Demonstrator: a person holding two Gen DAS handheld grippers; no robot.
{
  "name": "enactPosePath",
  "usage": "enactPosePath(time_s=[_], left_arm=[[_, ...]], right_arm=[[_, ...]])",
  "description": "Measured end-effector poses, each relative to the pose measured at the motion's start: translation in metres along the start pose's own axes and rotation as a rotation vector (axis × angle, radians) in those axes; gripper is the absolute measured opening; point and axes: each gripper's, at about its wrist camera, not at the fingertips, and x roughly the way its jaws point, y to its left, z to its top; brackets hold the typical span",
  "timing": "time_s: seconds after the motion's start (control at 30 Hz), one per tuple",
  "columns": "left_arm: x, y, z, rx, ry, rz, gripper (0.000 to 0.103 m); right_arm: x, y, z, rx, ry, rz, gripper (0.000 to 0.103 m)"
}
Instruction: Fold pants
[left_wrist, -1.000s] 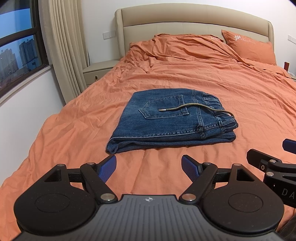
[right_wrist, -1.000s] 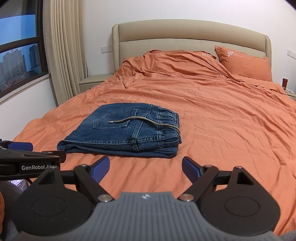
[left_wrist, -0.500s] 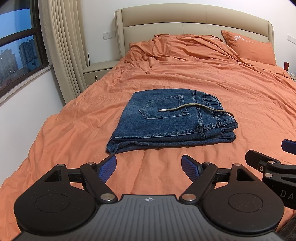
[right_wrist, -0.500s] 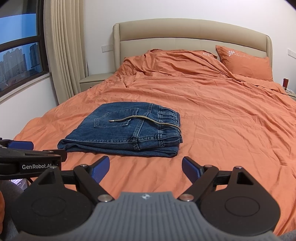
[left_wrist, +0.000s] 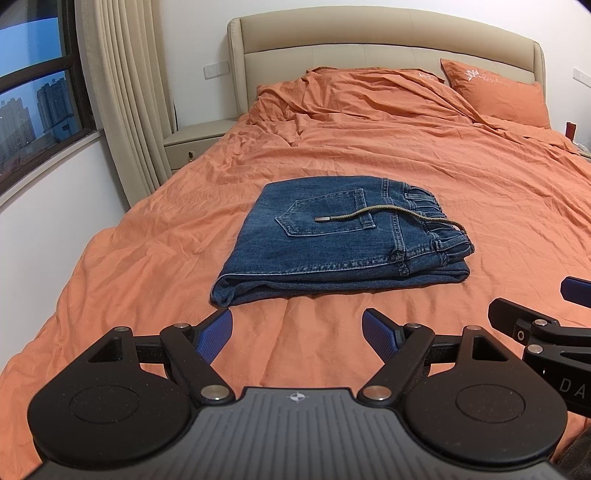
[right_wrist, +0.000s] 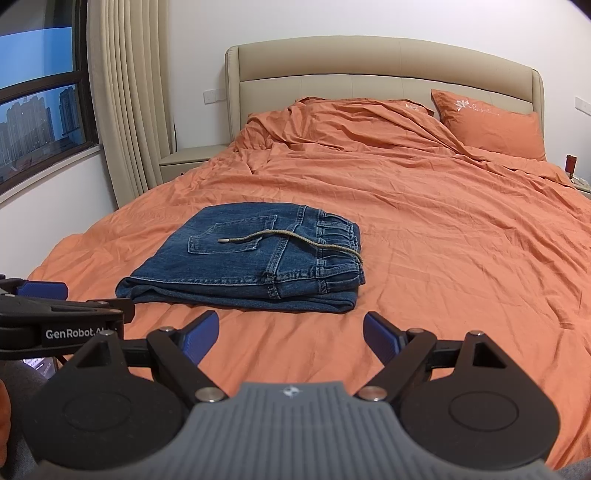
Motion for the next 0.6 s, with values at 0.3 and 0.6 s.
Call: enactPosePath(time_s=[0.3, 0.6], left_arm=[[0.0004, 0.0003, 0.0002, 0.002, -0.001, 0.001, 0.093], [0.0028, 0.0045, 0.0019, 0.003, -0.005, -0.002, 0.093]], right_arm=[[-0.0005, -0.0014, -0.0007, -0.003, 0.004, 0.001, 0.082], [0.0002, -0.0042, -0.0024, -0.005, 0.019, 0.004, 0.082]])
